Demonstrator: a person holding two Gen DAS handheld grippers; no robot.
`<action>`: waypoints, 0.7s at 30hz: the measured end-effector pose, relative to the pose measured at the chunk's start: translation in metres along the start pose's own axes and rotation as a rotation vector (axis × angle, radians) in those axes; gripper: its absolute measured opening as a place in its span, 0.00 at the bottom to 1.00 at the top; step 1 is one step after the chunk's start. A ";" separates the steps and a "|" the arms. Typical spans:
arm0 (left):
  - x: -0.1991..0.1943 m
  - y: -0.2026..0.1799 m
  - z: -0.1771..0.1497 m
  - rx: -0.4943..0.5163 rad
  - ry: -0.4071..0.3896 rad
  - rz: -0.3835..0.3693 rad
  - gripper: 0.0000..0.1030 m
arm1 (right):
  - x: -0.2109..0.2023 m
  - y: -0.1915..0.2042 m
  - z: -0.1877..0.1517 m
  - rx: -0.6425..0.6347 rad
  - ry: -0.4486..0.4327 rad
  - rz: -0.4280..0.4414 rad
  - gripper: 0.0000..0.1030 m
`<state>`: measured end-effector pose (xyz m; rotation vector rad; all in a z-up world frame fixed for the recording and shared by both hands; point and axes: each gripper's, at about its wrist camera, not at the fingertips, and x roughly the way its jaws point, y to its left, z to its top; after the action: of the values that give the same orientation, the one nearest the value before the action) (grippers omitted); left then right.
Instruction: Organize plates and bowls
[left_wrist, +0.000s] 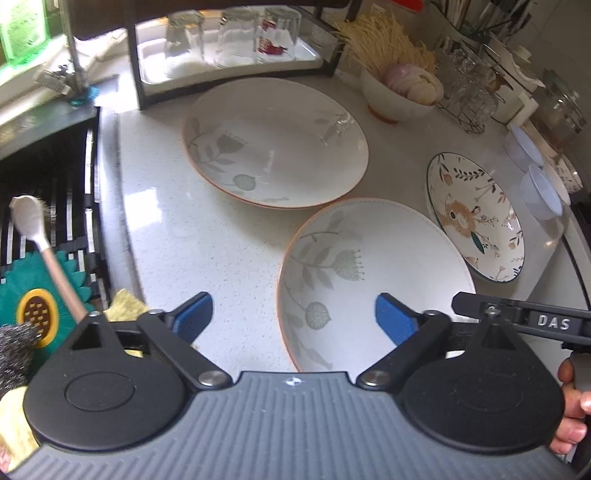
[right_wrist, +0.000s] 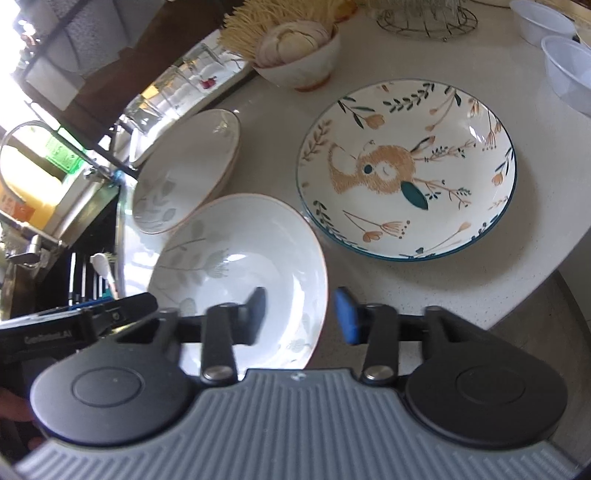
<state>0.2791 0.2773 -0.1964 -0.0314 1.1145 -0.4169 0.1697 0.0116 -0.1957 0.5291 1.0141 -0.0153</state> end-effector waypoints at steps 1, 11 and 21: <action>0.005 0.002 0.000 -0.004 0.006 -0.014 0.85 | 0.003 -0.001 -0.001 0.005 0.001 0.000 0.32; 0.033 0.012 0.001 -0.031 0.056 -0.067 0.46 | 0.012 -0.003 -0.004 0.020 -0.015 -0.024 0.17; 0.032 0.012 0.003 -0.050 0.040 -0.077 0.28 | 0.017 -0.004 0.002 0.008 0.006 -0.017 0.16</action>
<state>0.2971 0.2771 -0.2251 -0.1107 1.1655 -0.4604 0.1798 0.0110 -0.2100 0.5278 1.0251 -0.0330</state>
